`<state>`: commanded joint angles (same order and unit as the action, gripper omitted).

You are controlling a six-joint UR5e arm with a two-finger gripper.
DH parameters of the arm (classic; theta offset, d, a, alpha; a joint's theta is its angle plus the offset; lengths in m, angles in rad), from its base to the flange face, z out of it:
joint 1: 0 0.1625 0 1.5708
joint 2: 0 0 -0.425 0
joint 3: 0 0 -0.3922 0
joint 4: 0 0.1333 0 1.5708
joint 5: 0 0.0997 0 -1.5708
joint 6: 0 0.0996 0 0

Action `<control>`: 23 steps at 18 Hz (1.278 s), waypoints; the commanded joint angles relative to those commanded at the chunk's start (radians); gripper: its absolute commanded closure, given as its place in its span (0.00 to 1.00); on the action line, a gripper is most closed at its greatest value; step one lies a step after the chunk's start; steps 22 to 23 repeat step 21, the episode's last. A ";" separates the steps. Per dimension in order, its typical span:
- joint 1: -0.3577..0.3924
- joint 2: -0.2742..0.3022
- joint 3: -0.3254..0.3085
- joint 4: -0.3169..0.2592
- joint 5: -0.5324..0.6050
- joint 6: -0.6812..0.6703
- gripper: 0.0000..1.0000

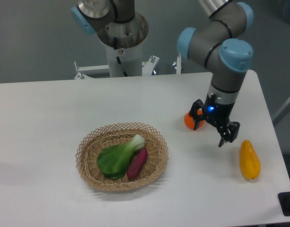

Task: Place the sweet potato in the basket

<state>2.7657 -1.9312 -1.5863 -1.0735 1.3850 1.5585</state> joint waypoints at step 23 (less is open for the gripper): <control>0.000 -0.065 0.065 -0.072 0.177 0.066 0.00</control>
